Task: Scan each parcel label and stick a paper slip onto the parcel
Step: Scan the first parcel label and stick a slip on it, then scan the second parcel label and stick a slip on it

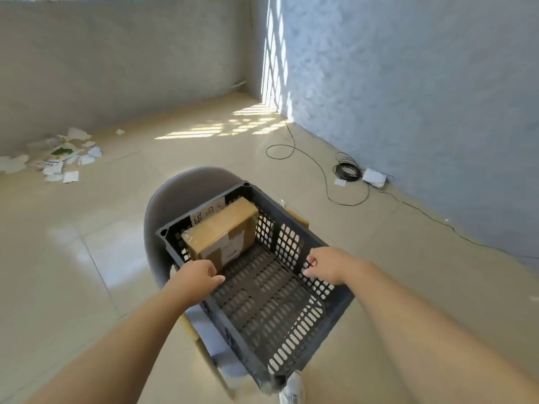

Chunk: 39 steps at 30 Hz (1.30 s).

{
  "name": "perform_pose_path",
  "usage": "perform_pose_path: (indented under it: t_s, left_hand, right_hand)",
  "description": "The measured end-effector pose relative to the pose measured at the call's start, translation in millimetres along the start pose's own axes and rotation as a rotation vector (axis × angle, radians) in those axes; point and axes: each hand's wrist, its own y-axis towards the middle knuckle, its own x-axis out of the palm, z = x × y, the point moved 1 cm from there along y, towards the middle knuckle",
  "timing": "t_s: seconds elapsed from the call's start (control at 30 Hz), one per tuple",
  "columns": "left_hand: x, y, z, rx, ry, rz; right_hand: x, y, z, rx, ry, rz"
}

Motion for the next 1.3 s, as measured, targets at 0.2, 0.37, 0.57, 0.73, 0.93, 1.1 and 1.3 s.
perform_pose_path:
  t_s: [0.2, 0.37, 0.57, 0.73, 0.93, 1.1, 1.3]
  left_hand:
    - [29.3, -45.8, 74.2, 0.187, 0.126, -0.098]
    - [81.0, -99.9, 145.2, 0.403, 0.214, -0.143]
    - [167.0, -196.2, 219.6, 0.649, 0.403, -0.164]
    - [253.6, -291.6, 264.0, 0.859, 0.437, -0.202]
    - [343.2, -395.6, 307.3, 1.046, 0.406, -0.333]
    - [405.0, -457.1, 346.0, 1.199, 0.451, -0.399]
    - [471.8, -510.1, 411.8, 1.366, 0.56, -0.48]
  right_hand:
    - [45.7, -114.1, 61.8, 0.203, 0.132, 0.137]
    - [95.4, -219.5, 122.9, 0.369, 0.213, 0.205]
    - [180.1, -358.8, 184.5, 0.532, 0.306, 0.238]
    - [257.4, -478.4, 220.0, 0.611, 0.363, 0.233]
    - [350.6, -604.8, 257.9, 0.796, 0.485, 0.233]
    - [409.6, -686.2, 287.2, 0.938, 0.62, 0.253]
    - [455.9, -767.5, 335.5, 1.086, 0.768, 0.304]
